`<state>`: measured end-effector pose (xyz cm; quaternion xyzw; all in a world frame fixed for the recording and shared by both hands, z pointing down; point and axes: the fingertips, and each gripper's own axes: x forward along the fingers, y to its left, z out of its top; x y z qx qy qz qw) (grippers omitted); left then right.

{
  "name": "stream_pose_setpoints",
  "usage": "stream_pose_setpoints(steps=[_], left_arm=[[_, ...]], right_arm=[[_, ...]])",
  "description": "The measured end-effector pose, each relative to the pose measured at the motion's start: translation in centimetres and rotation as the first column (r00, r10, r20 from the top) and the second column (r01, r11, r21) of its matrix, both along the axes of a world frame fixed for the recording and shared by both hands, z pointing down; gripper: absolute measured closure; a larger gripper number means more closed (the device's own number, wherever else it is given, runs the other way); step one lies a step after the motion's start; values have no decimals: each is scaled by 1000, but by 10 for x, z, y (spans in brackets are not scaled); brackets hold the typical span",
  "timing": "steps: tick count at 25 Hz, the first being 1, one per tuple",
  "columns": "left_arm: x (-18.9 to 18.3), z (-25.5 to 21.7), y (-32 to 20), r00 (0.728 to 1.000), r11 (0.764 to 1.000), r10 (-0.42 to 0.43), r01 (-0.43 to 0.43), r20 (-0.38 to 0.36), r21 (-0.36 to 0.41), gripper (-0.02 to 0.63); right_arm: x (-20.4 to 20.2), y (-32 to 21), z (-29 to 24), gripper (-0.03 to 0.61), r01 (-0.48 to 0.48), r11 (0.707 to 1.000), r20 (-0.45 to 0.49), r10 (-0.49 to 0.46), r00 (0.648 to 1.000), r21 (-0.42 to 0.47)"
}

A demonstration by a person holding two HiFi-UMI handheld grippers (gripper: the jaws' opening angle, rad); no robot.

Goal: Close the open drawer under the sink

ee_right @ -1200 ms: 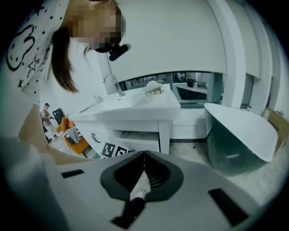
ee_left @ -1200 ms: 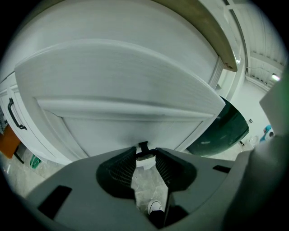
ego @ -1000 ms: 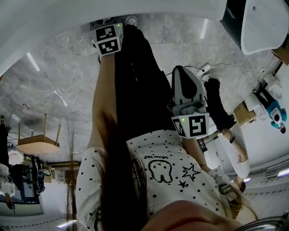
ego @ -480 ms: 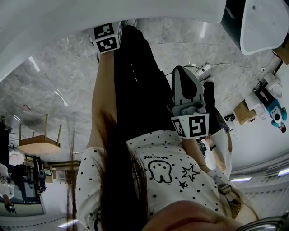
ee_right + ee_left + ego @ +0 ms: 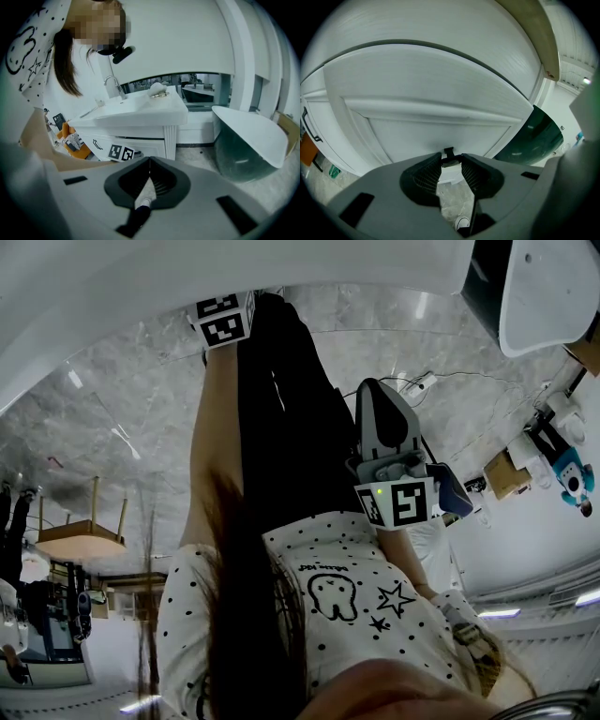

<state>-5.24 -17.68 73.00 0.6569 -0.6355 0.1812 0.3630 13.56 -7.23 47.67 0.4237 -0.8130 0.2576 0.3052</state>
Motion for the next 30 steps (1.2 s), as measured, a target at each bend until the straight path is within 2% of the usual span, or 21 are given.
stream_pose_setpoints(steps=[22, 27, 30], left_arm=[[-12, 2, -5, 1000, 1000, -7, 7, -10, -13, 479], [-3, 8, -6, 999, 999, -11, 9, -32, -52, 477], [-4, 1, -10, 1000, 999, -21, 20, -10, -49, 476]], right_arm=[[-5, 6, -9, 566, 20, 999, 6, -20, 1000, 31], [3, -1, -29, 566, 0, 998, 24, -1, 1000, 62], [7, -2, -35, 566, -24, 998, 43, 22, 999, 64]])
